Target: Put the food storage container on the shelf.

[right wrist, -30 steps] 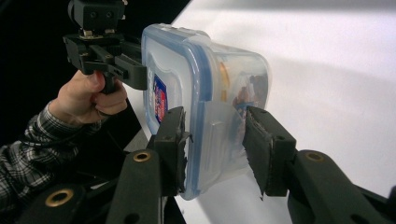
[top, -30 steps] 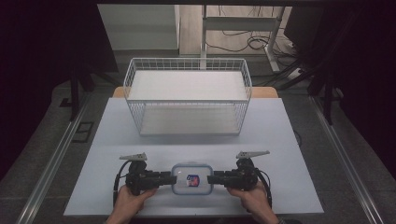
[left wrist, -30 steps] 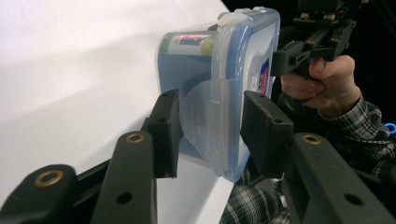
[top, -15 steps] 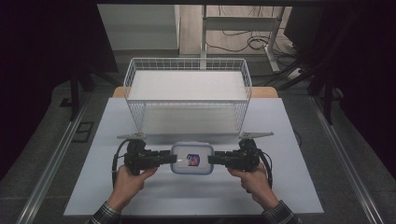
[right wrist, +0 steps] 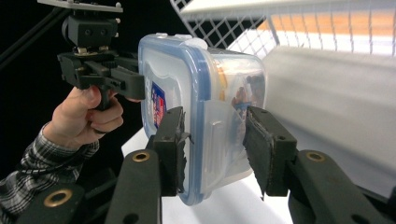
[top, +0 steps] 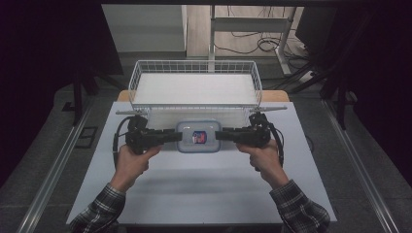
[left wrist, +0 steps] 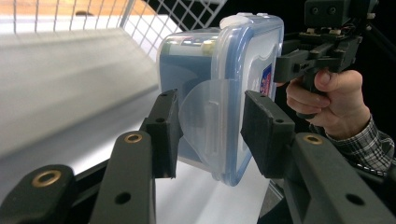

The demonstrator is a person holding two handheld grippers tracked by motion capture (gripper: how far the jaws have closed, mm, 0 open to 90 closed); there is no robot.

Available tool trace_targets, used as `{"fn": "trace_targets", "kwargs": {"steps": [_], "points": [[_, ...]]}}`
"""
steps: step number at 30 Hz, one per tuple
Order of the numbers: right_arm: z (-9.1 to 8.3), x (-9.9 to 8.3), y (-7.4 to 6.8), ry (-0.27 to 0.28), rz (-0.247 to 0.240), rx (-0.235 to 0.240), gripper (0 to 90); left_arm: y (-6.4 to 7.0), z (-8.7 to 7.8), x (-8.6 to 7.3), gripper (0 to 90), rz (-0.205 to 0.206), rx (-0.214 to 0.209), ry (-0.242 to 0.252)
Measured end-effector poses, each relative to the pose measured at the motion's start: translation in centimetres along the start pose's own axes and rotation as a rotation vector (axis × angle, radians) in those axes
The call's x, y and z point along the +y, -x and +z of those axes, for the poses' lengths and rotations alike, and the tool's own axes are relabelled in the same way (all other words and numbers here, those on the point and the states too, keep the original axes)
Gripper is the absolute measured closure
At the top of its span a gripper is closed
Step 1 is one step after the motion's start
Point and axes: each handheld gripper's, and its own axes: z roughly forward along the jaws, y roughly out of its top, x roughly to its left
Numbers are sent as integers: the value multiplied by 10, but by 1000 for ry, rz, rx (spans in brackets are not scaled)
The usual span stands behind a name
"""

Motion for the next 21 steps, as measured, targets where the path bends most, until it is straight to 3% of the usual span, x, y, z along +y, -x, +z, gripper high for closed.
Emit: {"fn": "trace_targets", "kwargs": {"steps": [4,14,21], "points": [[1,22,0,11,-6,-4,585,-1,-5,24,577,3,8,6],[6,57,4,46,-10,-2,582,-7,-11,62,577,12,27,12],[10,88,7,59,-22,-31,581,-22,-12,89,576,11,1,32]]}}
